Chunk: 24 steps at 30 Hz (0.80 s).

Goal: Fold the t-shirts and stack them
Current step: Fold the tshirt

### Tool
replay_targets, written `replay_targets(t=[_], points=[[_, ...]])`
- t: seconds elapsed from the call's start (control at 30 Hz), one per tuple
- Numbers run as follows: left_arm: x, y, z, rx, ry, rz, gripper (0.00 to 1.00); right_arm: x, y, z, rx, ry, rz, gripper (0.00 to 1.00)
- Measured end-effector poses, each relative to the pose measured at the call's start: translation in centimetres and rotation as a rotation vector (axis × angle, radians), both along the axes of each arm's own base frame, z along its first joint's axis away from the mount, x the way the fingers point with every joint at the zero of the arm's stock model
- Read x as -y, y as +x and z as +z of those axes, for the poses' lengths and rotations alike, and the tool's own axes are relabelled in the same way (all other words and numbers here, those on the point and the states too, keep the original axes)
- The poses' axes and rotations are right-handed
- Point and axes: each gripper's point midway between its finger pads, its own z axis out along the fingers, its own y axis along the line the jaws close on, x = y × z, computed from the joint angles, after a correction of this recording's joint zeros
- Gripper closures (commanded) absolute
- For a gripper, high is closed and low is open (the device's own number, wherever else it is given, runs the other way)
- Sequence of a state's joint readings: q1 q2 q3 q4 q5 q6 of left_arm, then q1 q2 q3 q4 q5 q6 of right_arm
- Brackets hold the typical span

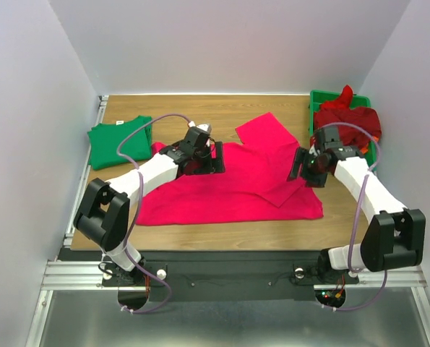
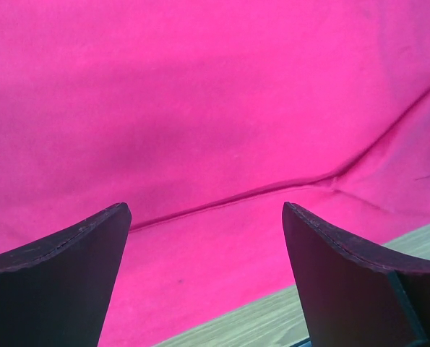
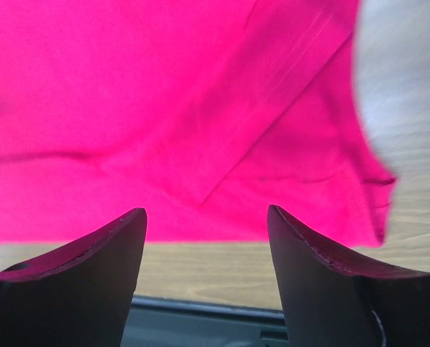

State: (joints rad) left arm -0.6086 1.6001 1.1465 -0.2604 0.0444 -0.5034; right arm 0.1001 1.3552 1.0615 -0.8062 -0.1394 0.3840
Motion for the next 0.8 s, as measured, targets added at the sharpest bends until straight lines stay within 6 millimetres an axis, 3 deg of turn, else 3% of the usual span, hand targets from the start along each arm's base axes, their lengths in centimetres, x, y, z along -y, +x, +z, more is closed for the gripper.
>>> replay_targets(t=[0.13,0.27,0.8], points=[[-0.7,-1.0,-1.7,-0.04,0.018,0.01,0.01,-1.7,-2.8,-2.8,-0.093,0.01,0.054,0.32],[-1.5,-2.2,-3.6,-0.089,0.044,0.019,0.02,-3.1,-4.7,-4.2,-0.144,0.014,0.092,0.34],[-1.7,-2.5,-3.7,-0.097,0.042,0.027,0.01,-4.6,-4.4,-7.3,-0.202,0.0,0.119,0.51]])
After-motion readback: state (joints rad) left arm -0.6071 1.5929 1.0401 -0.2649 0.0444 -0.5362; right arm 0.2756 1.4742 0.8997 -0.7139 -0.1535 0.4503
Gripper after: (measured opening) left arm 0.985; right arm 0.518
